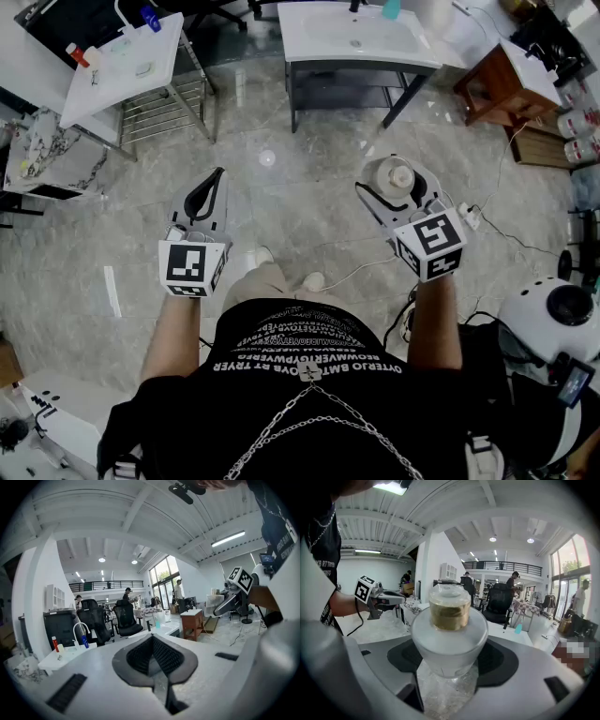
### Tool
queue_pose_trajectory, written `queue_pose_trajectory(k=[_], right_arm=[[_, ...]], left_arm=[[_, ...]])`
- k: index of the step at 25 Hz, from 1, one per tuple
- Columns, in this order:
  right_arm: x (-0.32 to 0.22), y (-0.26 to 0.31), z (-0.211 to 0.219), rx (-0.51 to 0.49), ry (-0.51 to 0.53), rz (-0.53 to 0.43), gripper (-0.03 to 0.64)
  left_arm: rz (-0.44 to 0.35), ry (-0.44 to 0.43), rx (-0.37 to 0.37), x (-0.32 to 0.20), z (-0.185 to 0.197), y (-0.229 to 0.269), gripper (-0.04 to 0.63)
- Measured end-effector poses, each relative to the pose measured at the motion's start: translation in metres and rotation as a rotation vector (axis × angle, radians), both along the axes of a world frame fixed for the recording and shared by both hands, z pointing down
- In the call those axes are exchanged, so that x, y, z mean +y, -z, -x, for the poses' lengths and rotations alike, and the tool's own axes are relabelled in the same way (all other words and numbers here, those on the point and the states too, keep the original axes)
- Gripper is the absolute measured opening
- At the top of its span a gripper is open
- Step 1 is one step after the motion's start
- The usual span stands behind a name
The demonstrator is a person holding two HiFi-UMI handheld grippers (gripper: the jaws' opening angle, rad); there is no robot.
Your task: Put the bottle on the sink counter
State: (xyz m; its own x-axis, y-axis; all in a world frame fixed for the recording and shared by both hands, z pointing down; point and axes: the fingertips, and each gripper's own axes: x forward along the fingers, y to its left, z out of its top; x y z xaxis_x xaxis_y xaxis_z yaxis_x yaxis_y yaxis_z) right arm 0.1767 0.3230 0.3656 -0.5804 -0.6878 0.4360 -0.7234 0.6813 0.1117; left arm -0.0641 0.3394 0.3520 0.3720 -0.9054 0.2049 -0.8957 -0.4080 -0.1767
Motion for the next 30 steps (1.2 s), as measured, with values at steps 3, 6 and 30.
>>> queue_pose_trajectory(k=[3, 6, 30], right_arm=[[0.013, 0.002, 0.004, -0.015, 0.007, 0.004, 0.328], [0.025, 0.005, 0.008, -0.065, 0.012, 0.014, 0.327], [-0.033, 0.012, 0.140, 0.034, -0.121, 0.003, 0.327]], left_arm=[[-0.018, -0.012, -0.005, 0.009, -0.006, 0.009, 0.006], [-0.031, -0.022, -0.008, 0.014, -0.008, 0.016, 0.006], [-0.092, -0.118, 0.075, -0.071, 0.134, 0.020, 0.006]])
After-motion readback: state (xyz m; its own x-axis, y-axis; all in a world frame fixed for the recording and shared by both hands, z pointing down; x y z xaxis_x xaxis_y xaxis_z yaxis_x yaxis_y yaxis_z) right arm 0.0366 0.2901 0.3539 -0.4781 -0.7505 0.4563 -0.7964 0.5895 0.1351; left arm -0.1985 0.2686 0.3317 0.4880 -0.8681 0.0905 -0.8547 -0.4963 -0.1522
